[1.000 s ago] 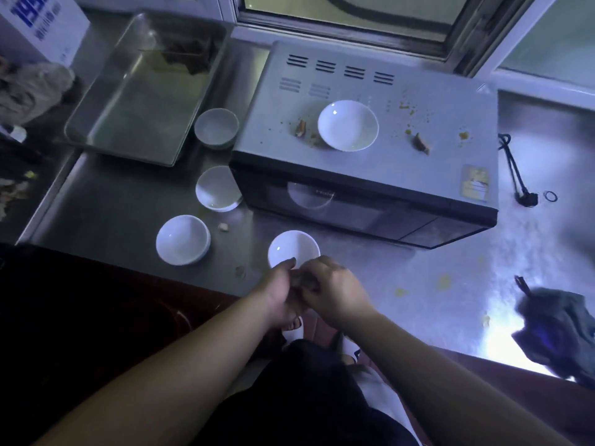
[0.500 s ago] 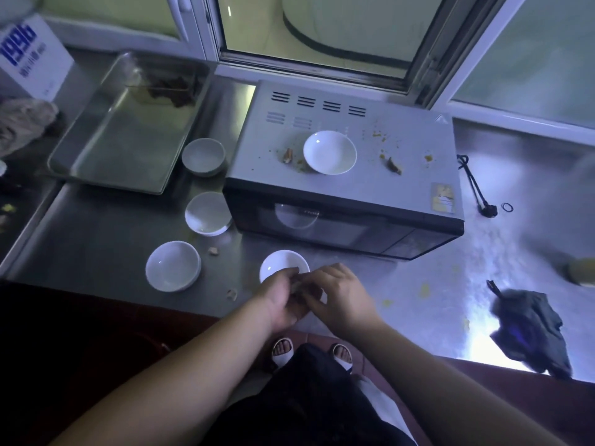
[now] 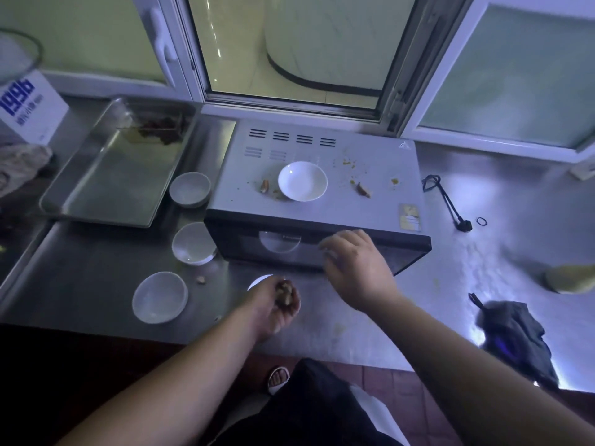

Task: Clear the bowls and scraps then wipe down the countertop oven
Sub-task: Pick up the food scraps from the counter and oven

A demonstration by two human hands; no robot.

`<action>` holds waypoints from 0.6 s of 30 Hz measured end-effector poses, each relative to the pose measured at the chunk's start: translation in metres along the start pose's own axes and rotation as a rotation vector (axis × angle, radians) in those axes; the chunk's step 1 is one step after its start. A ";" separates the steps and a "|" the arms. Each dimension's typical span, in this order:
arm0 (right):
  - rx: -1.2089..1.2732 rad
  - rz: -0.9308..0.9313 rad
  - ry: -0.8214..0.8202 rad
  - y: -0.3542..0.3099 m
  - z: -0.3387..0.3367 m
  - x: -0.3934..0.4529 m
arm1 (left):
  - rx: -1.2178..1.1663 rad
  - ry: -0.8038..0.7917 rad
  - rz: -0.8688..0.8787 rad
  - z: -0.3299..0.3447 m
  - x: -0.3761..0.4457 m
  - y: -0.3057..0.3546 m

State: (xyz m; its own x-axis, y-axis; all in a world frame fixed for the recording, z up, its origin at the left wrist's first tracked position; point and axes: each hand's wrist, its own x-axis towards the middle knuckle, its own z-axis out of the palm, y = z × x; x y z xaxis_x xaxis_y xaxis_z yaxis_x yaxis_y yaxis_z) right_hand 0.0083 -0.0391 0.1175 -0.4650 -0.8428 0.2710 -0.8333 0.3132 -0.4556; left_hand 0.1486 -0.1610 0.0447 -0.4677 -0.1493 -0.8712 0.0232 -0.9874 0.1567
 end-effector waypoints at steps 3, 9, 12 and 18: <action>-0.050 0.131 0.034 0.027 -0.025 0.038 | -0.006 -0.018 -0.009 0.011 -0.005 0.000; -0.050 0.330 -0.019 0.077 -0.047 0.095 | 0.015 -0.005 0.056 0.018 -0.012 -0.002; -0.058 0.338 -0.075 0.087 -0.044 0.108 | 0.004 0.013 0.094 0.021 -0.020 -0.003; -0.089 0.283 -0.131 0.095 -0.033 0.114 | -0.046 0.059 0.161 0.029 -0.031 -0.008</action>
State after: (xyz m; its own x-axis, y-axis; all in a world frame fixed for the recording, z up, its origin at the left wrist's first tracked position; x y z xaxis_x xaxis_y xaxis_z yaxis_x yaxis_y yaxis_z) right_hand -0.1338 -0.0913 0.1337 -0.6441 -0.7644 0.0297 -0.7022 0.5754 -0.4194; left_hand 0.1370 -0.1473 0.0837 -0.4021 -0.3068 -0.8627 0.1345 -0.9518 0.2758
